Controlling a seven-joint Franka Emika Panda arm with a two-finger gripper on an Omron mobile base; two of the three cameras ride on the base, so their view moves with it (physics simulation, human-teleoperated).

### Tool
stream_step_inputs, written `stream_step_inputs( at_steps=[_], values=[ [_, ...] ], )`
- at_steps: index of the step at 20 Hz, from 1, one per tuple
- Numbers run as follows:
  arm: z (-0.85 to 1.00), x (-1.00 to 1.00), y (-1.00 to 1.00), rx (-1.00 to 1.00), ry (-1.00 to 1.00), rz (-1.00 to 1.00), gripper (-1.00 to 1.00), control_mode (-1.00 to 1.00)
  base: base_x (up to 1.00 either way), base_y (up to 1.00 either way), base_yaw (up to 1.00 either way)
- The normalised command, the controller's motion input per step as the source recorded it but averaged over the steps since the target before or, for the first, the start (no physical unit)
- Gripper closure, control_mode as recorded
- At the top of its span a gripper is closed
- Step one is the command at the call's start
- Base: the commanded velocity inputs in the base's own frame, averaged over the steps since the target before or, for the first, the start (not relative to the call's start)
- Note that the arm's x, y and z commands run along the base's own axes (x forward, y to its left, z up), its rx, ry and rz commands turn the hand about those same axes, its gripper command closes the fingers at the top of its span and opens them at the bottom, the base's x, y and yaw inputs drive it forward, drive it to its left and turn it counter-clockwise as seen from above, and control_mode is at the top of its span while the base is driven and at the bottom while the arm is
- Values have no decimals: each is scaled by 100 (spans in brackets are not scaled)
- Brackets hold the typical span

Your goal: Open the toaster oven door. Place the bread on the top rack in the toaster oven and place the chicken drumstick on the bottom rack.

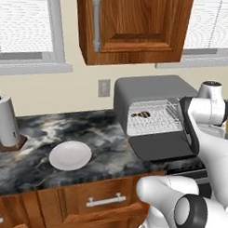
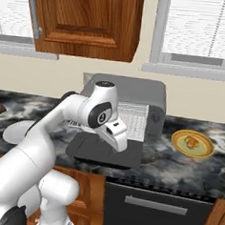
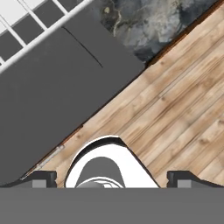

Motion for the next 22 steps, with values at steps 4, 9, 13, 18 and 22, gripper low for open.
stream_step_inputs(
  at_steps=[4,9,13,18,22],
  values=[
    [0,0,0,0,0,0,-100,100,7,-78,0],
    [0,0,0,0,0,0,-100,100,16,-75,-1],
    [0,0,0,0,0,0,-100,100,24,-70,-2],
    [0,0,0,0,0,0,-100,100,34,-64,-3],
    [0,0,0,0,0,0,-100,100,49,-44,0]
  ],
)
